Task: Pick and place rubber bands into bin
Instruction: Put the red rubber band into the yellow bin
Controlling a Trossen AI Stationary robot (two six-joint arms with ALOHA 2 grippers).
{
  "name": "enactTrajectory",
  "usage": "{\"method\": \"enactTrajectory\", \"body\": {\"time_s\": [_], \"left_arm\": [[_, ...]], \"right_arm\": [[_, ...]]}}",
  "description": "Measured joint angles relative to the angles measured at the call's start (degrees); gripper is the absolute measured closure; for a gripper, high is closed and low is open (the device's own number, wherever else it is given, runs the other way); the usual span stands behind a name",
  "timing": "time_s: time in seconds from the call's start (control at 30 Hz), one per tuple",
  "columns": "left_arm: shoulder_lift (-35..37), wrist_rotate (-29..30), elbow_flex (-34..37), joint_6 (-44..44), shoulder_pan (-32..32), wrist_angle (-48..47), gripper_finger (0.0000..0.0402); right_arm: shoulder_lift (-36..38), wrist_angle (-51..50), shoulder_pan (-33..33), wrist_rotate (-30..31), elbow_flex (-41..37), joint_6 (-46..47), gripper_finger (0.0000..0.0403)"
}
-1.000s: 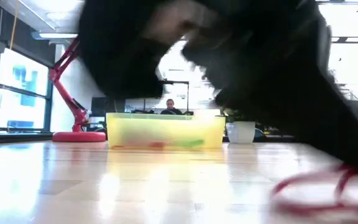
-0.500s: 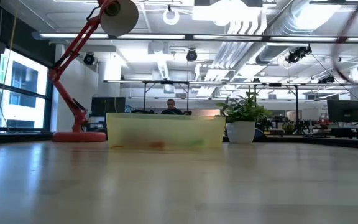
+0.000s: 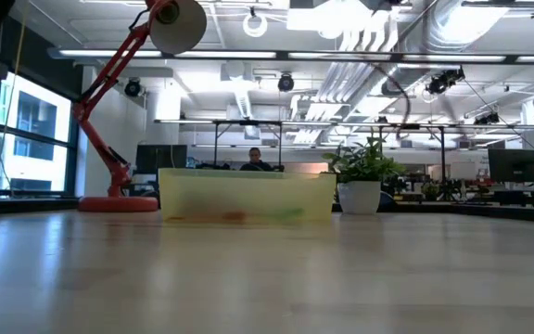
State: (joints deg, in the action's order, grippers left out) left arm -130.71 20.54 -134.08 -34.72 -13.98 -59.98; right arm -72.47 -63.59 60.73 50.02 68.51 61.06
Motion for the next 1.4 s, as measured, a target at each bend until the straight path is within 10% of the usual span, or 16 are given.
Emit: {"method": "enactTrajectory", "body": {"time_s": [0.63, 1.4], "left_arm": [[6.13, 4.60, -0.02, -5.18, 16.62, -17.75, 0.0401], [5.95, -5.17, 5.52, -5.33, 27.25, -24.96, 0.0401]], "right_arm": [[0.00, 0.00, 0.00, 2.12, 0.00, -1.09, 0.0277], [0.00, 0.88, -0.21, 5.12, 0.00, -2.60, 0.0277]]}}
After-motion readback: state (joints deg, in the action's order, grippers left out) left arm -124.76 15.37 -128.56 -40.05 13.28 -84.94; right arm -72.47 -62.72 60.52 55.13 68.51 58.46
